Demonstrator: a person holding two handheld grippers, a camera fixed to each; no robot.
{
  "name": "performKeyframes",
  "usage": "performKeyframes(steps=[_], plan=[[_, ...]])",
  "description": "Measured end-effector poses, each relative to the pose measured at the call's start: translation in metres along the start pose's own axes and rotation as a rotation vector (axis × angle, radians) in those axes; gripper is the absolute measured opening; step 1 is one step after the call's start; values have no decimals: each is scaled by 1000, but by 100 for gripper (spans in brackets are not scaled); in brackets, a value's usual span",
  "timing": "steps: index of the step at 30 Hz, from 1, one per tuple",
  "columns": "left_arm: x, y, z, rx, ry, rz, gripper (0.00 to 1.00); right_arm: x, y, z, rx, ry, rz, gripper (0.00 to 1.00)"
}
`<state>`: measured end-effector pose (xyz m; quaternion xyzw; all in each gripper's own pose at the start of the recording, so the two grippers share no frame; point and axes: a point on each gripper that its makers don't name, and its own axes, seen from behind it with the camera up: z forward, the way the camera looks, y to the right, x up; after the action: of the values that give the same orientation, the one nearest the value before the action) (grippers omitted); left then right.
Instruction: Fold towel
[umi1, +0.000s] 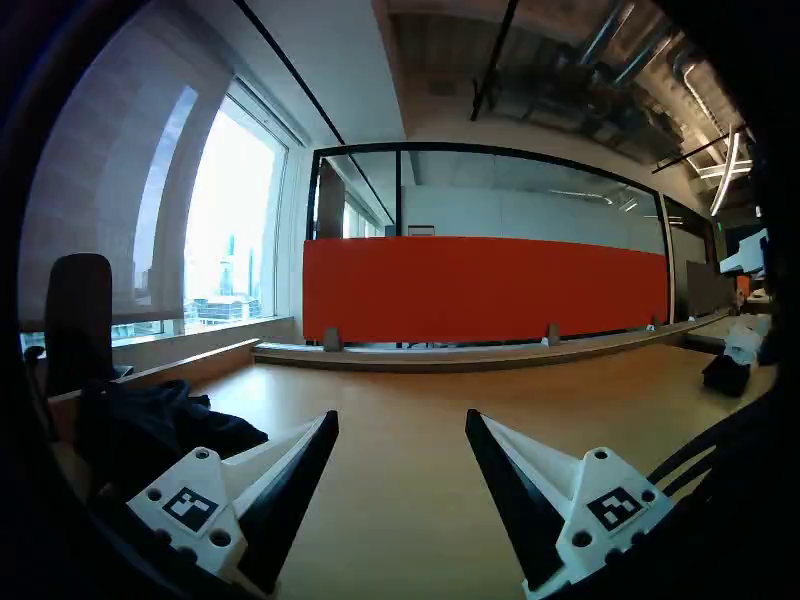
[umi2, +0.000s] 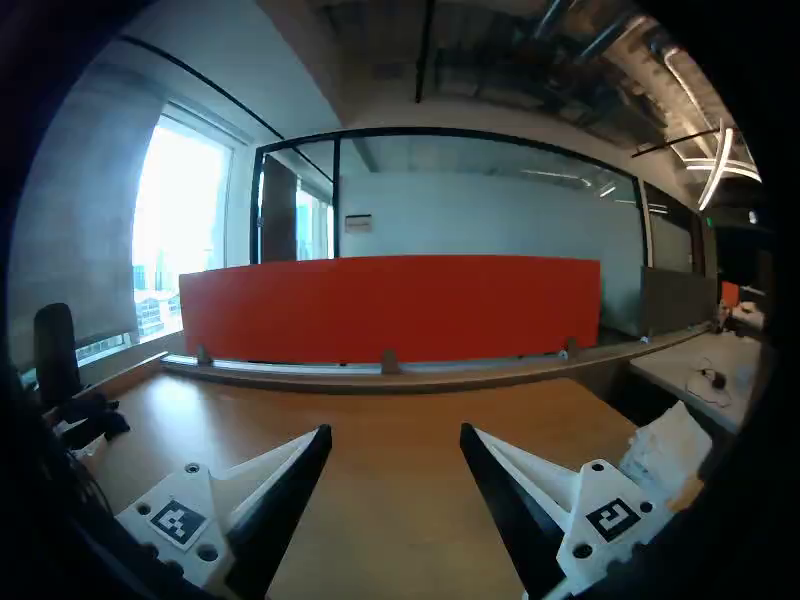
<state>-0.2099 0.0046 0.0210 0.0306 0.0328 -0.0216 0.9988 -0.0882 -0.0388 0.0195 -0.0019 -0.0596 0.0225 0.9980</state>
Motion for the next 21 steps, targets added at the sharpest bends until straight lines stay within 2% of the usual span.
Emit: performKeyframes(steps=[14,21], plan=[[-4,2,2,-1,-7,4,94,0,2,-3,0,3,6,99],[-4,2,2,-1,-7,5,94,7,12,-1,-13,37,0,99]])
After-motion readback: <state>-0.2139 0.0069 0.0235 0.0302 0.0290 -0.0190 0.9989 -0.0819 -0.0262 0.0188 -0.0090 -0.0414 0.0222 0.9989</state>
